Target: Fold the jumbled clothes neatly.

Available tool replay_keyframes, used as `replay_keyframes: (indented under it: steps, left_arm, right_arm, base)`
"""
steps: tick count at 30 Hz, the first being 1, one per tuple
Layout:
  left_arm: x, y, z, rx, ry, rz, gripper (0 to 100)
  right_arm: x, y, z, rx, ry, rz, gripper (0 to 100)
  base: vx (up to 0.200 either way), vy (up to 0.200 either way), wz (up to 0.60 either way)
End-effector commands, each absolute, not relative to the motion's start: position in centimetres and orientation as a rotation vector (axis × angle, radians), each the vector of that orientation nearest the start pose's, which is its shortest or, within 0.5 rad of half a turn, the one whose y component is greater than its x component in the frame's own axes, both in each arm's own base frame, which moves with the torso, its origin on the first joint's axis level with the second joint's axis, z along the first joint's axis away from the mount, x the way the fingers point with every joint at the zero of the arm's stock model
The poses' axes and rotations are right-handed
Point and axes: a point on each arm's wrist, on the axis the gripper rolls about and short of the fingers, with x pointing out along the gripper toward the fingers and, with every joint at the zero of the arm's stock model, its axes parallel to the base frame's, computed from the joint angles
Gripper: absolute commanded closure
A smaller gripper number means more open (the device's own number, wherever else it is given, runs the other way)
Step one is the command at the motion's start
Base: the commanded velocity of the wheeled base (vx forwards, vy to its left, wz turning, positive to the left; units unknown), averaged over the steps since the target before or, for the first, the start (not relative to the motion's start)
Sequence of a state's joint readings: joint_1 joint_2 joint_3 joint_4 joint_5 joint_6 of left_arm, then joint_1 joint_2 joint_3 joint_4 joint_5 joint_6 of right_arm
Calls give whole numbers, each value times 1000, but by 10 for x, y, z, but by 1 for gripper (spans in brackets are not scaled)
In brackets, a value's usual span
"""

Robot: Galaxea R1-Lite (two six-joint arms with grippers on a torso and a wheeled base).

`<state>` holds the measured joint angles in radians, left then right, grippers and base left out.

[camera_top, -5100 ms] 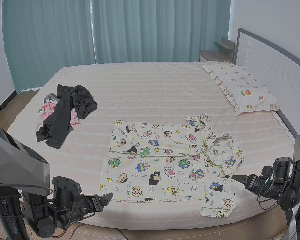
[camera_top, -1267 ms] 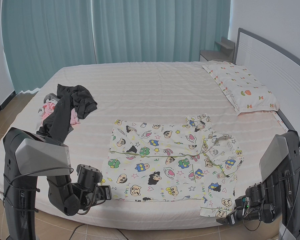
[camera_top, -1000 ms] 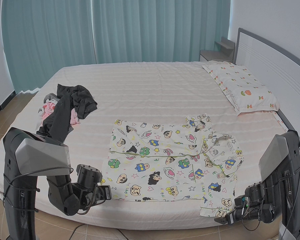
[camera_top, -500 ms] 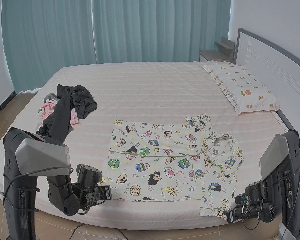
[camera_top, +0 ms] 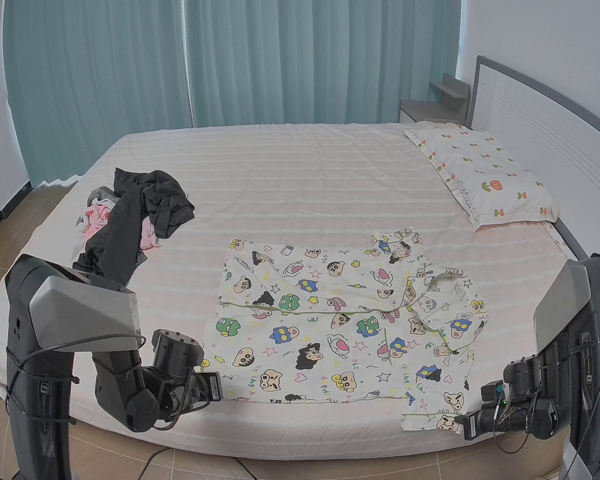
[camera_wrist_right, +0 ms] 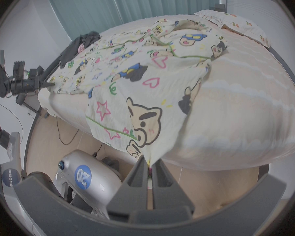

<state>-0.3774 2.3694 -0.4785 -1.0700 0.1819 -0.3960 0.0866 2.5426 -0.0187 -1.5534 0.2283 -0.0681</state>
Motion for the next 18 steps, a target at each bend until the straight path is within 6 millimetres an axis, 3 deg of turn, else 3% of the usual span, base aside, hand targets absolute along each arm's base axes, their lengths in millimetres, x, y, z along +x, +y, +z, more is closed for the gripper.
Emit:
replay_keyframes:
  steps: [1,18]
  left_arm:
    - [281,-107,-51,-148,802,-27,100]
    - [270,-104,-50,-121,833,-34,100]
  right_arm:
    - [206,12,-67,31,919,284,100]
    - [192,5,-54,50,1013,391,100]
  base:
    - [0,0,0]
    - [0,0,0]
